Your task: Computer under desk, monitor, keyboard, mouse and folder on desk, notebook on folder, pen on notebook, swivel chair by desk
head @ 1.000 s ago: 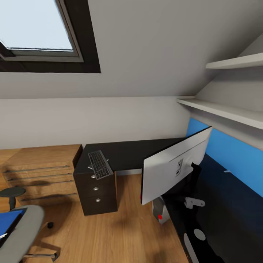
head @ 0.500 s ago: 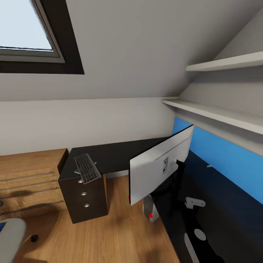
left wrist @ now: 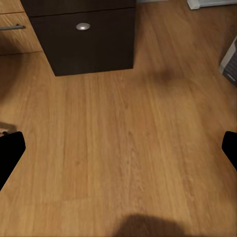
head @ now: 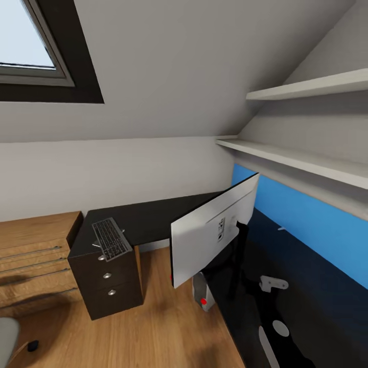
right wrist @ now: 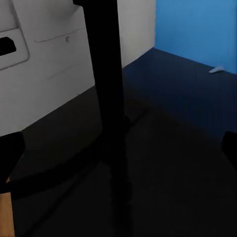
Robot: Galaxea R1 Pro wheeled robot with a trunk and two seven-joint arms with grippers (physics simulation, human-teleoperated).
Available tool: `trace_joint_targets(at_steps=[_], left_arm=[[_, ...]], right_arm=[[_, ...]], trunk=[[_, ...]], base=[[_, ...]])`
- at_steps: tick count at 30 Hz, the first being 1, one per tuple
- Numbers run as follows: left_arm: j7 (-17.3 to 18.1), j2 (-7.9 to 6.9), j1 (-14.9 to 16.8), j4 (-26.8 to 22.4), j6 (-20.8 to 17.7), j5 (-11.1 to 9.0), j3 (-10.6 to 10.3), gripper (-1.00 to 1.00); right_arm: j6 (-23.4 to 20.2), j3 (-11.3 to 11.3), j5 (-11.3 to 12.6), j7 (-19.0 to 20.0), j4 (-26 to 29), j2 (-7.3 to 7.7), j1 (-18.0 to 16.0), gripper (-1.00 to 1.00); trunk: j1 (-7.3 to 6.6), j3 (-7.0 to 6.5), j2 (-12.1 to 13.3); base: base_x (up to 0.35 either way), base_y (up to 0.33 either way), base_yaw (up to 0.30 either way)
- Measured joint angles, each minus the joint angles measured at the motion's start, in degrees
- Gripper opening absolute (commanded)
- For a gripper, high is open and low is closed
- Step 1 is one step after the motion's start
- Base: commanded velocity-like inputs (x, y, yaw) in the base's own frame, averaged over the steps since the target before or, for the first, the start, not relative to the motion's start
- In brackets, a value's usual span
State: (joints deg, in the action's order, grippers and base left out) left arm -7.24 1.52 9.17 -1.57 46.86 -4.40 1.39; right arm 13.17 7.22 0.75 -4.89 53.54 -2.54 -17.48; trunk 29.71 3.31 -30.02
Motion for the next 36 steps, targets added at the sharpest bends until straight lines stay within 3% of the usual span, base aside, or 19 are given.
trace_joint_targets(at_steps=[17,23,25,26,36], left_arm=[[-0.01,-0.01,-0.02,-0.04,-0.19,0.00,0.02,1.00],[0.21,0.06,-0.05,-3.01,-7.64,-3.86,0.00,1.00],[0.43,0.08,-0.04,-5.06,-10.94,-4.98,-0.01,1.00],[0.48,0.08,-0.05,-7.27,-14.33,-5.58,-0.03,1.00],[0.41,0.03,-0.05,-19.53,-30.06,-6.59,-0.03,1.00]], right_arm=[[0.04,0.00,0.04,-0.05,-1.09,0.03,-0.02,1.00],[0.25,0.00,0.03,-0.12,-1.19,0.01,-0.02,1.00],[0.21,0.02,0.04,-0.32,-1.16,-0.01,-0.02,1.00],[0.09,0.06,0.05,-0.73,-1.10,-0.03,-0.03,1.00],[-0.67,-0.05,0.05,-5.96,-0.63,-0.12,-0.05,1.00]], trunk=[[3.74,3.05,-6.84],[5.06,4.13,-9.25],[5.50,4.49,-10.06],[5.72,4.67,-10.46],[7.92,6.47,-14.48]], base=[[0.000,0.000,-0.005],[0.000,0.000,0.000],[0.000,0.000,0.000],[0.000,0.000,0.000],[0.000,0.000,0.000]])
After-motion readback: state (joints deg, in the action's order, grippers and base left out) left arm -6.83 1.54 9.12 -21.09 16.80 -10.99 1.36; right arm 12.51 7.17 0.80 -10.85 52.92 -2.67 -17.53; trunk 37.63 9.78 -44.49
